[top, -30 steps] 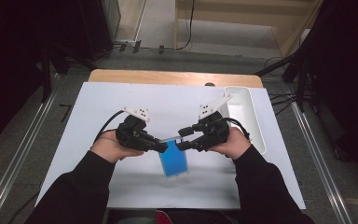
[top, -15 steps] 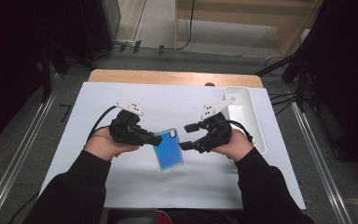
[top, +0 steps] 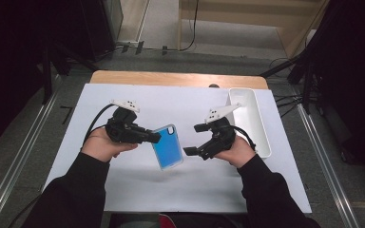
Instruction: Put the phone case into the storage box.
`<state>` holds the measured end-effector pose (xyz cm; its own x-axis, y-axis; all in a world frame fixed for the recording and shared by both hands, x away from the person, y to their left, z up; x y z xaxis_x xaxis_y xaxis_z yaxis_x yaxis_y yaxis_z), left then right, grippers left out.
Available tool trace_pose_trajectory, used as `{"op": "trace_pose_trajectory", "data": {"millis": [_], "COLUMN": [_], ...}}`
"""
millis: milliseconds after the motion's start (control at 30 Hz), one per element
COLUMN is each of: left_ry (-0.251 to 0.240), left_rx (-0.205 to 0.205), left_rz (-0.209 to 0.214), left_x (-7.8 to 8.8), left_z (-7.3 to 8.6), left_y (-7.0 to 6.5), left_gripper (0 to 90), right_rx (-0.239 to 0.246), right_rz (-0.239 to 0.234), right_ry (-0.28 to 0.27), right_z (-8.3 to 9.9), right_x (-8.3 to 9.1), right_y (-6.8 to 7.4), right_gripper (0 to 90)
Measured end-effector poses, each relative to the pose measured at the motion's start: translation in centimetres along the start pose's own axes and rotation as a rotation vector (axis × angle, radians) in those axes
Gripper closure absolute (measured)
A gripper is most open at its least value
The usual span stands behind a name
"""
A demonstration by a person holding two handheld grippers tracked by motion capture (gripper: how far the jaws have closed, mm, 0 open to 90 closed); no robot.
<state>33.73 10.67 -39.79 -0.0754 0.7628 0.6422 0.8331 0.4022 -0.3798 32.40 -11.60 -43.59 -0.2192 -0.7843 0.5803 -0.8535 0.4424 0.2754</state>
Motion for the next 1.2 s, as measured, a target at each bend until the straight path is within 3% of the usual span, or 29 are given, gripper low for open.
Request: {"op": "trace_pose_trajectory", "data": {"millis": [200,467,633,733,867,1067,1200], "left_ry": [-0.026,-0.076,-0.126,-0.146,-0.148,-0.125,-0.128], "left_rx": [0.054,0.11,0.108,0.114,0.138,0.218,0.246], "left_rz": [-0.039,-0.101,-0.166,-0.182,-0.211,-0.24,-0.264], "left_x": [0.7,1.4,1.9,2.2,2.5,2.5,2.6], "left_z": [-0.2,-0.4,-0.6,-0.7,-0.6,-0.2,-0.1], "left_y": [0.7,1.5,1.7,1.9,2.3,3.2,3.6], "left_gripper": [79.8,79.8,79.7,79.8,79.7,79.7,79.7], "right_rx": [0.011,-0.031,-0.043,-0.037,-0.042,-0.034,-0.047], "right_rz": [0.049,0.089,0.116,0.131,0.14,0.159,0.174], "right_ry": [0.001,-0.012,-0.02,-0.018,-0.021,-0.024,-0.031], "right_z": [0.1,0.1,0.0,0.1,0.2,0.1,0.0], "right_x": [-0.3,-1.0,-1.3,-1.5,-1.8,-2.5,-2.8], "right_y": [0.2,0.4,0.3,0.3,0.3,0.8,0.9], "right_gripper": [0.0,0.0,0.0,0.0,0.0,0.0,0.0]}}
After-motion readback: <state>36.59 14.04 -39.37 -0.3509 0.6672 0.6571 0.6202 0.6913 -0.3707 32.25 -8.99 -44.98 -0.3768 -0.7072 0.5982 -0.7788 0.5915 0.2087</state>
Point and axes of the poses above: each handheld gripper's, and its own axes: x roughly backward along the jaws, z roughly out of its underside, y roughly to its left, the point moved 5 cm from there along -x, roughly forward along the jaws
